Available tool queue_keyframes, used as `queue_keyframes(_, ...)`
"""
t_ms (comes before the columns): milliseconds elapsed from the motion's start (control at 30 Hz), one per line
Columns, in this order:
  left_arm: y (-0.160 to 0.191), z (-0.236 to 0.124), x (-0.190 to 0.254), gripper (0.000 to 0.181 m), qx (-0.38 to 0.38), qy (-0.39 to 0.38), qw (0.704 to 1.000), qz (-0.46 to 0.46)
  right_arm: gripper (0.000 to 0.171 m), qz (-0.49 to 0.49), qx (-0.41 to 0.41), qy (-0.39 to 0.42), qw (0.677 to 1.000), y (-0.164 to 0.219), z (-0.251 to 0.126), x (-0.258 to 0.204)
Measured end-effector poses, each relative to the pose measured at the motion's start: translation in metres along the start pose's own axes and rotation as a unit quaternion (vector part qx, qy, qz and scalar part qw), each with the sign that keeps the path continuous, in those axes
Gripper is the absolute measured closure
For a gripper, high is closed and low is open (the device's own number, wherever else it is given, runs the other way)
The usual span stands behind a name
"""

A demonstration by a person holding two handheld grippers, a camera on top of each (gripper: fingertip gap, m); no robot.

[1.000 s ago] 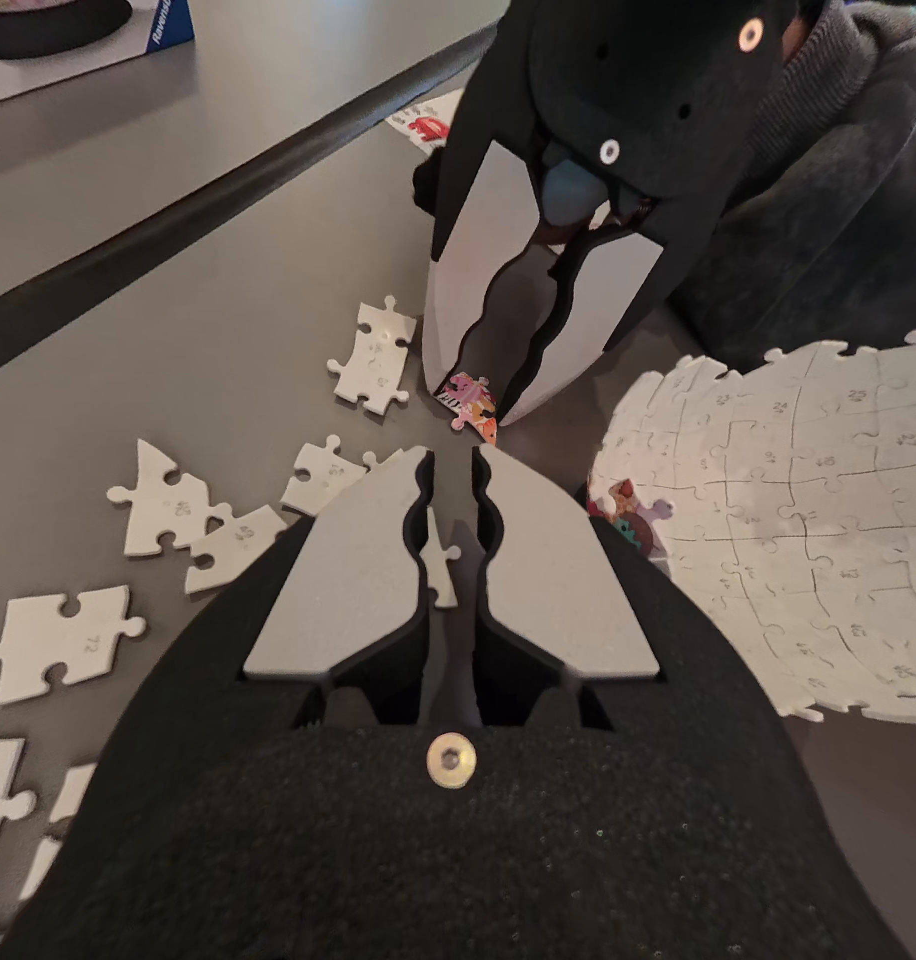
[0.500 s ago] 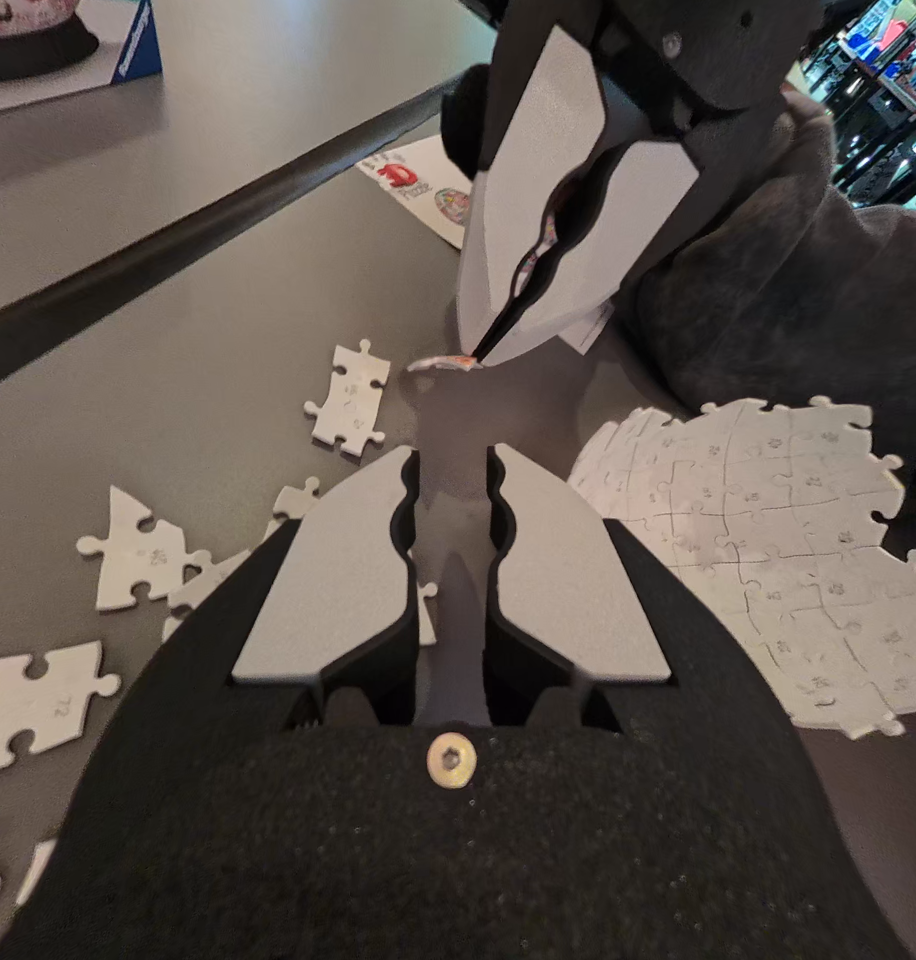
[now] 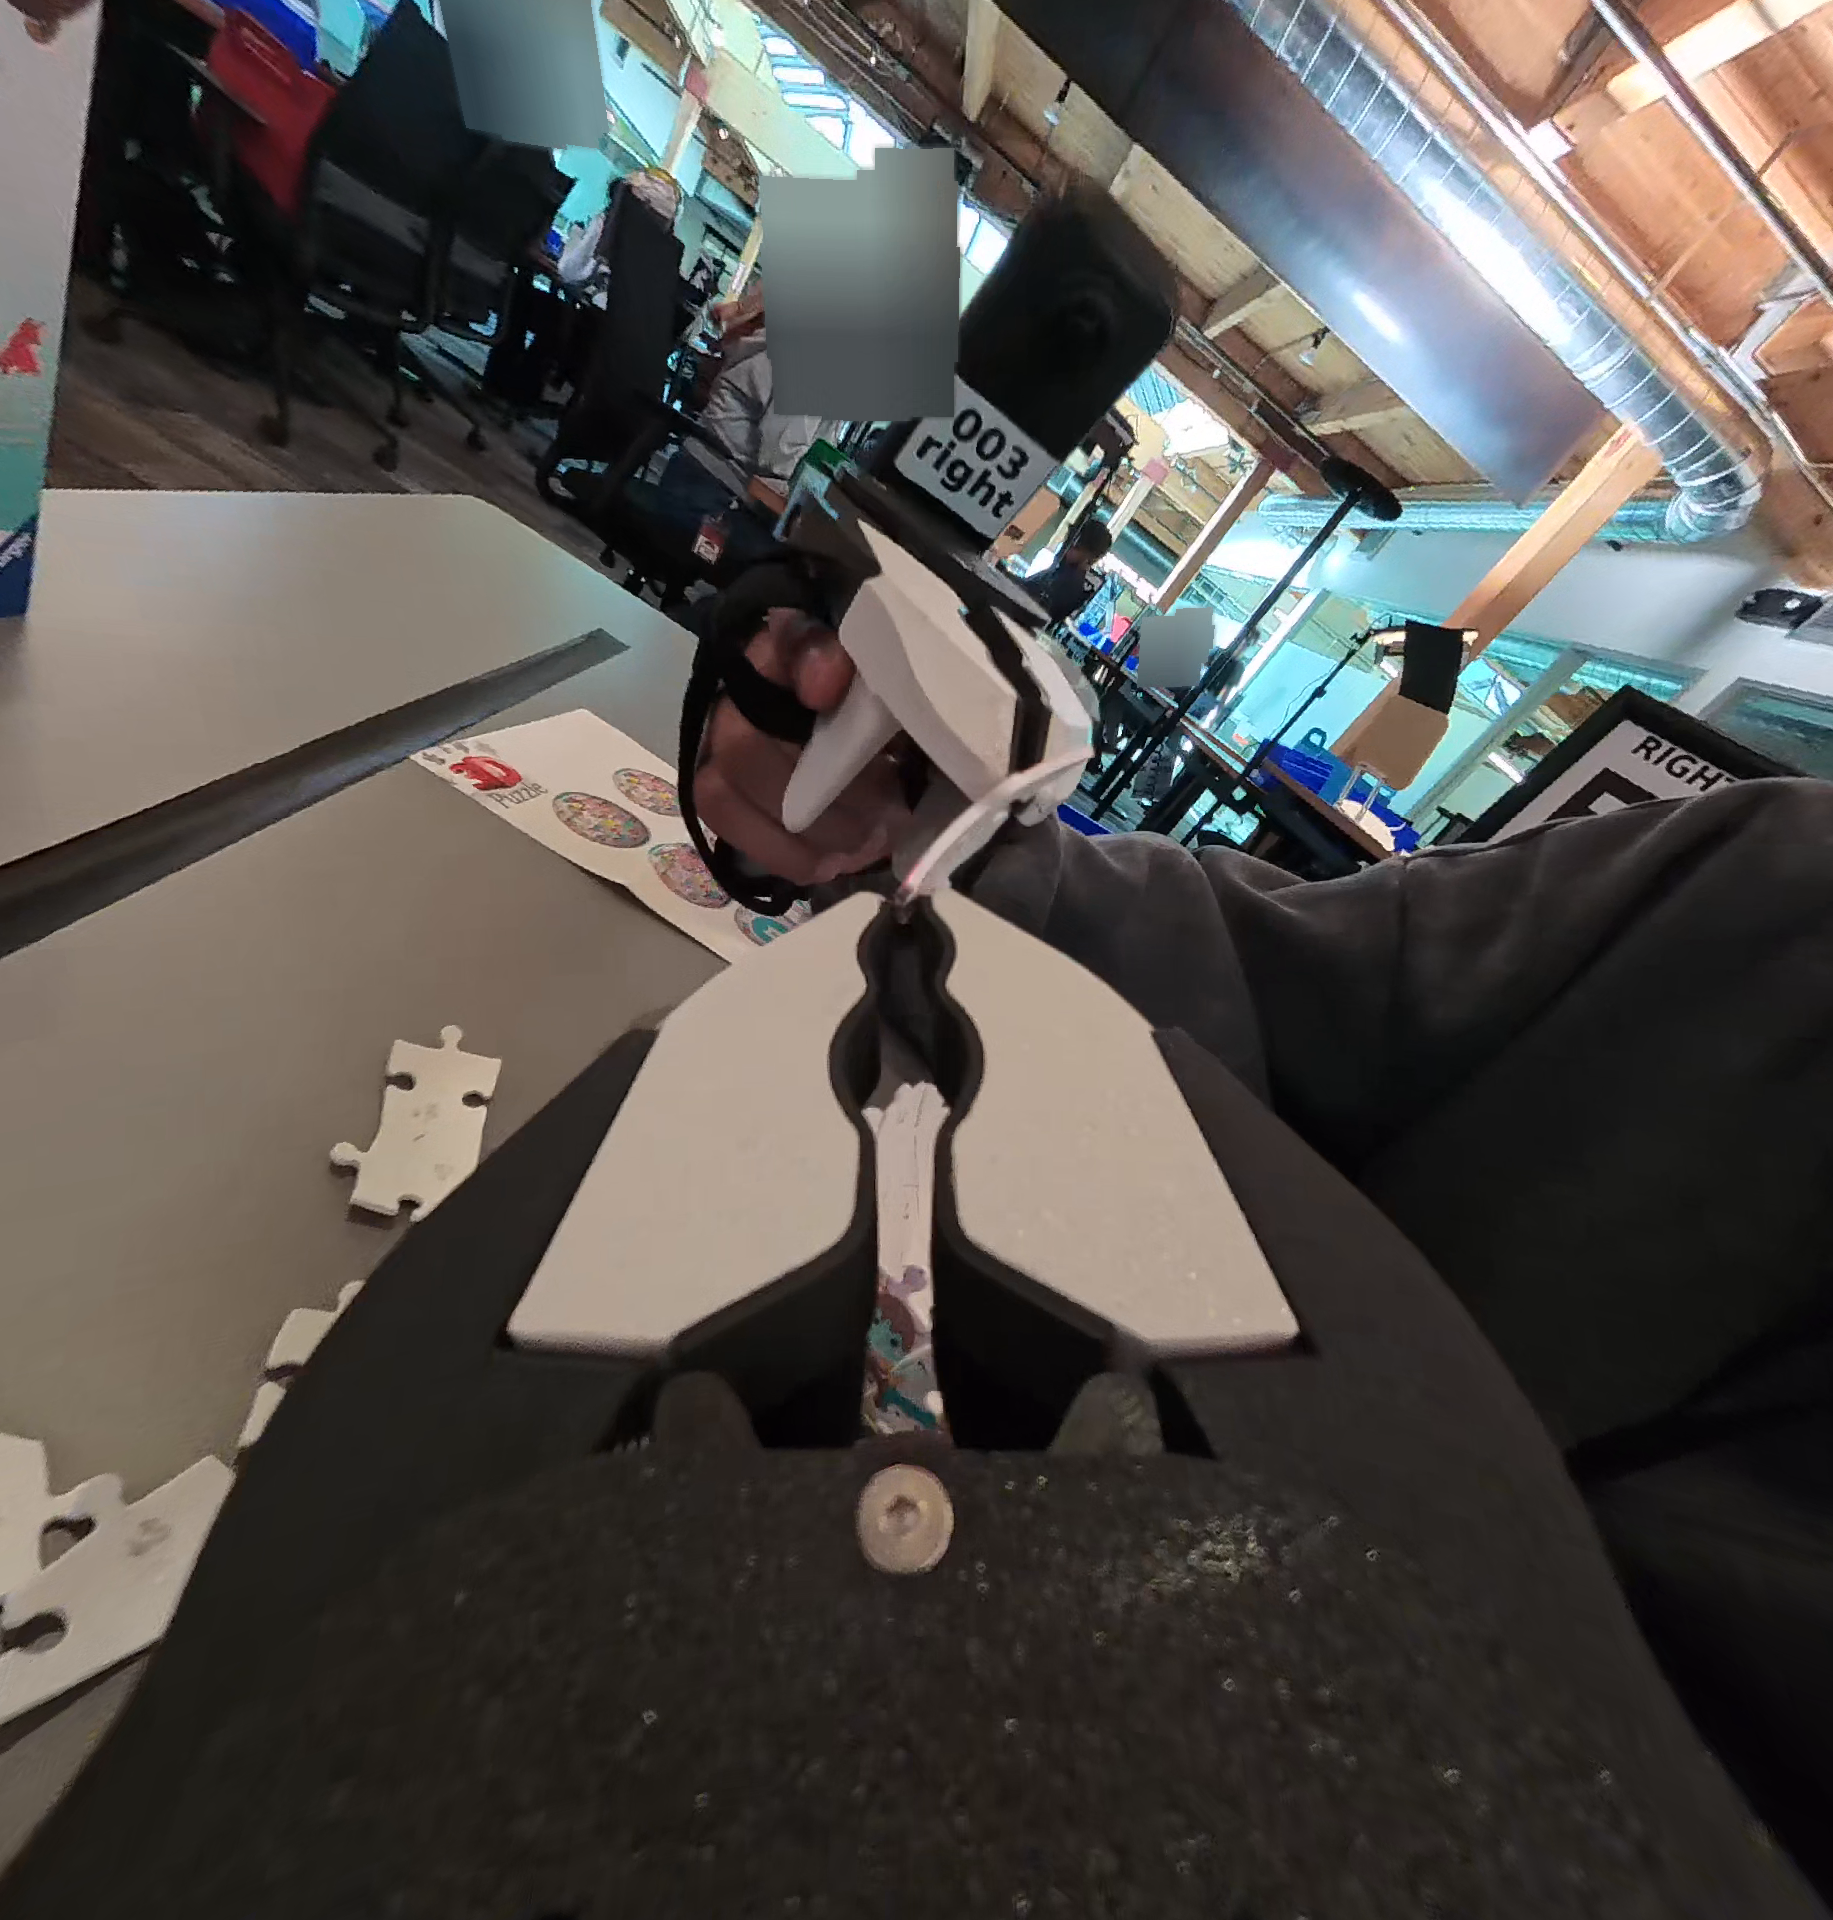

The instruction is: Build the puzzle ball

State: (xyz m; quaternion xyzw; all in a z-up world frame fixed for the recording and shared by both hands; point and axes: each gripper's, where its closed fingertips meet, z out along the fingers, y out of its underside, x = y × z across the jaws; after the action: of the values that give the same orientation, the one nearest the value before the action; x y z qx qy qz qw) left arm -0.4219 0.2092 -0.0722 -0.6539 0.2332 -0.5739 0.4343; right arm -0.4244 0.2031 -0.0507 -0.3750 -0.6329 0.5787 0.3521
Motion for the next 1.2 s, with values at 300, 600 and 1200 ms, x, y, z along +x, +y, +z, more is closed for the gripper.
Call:
queue_keyframes(300,0.019,-0.015,-0.036,0.180,-0.133,-0.184,0.970,0.086,0.149,-0.038,-0.193,0.117,0.974,0.011,-0.011,0.019)
queue_keyframes(600,0.038,-0.009,-0.040,0.180,-0.206,-0.224,0.943,0.135,0.167,-0.085,-0.355,0.157,0.918,0.060,0.000,0.024)
queue_keyframes(1200,0.031,-0.011,-0.034,0.180,-0.166,-0.187,0.962,0.113,0.168,0.018,-0.224,0.095,0.970,0.056,0.006,0.024)
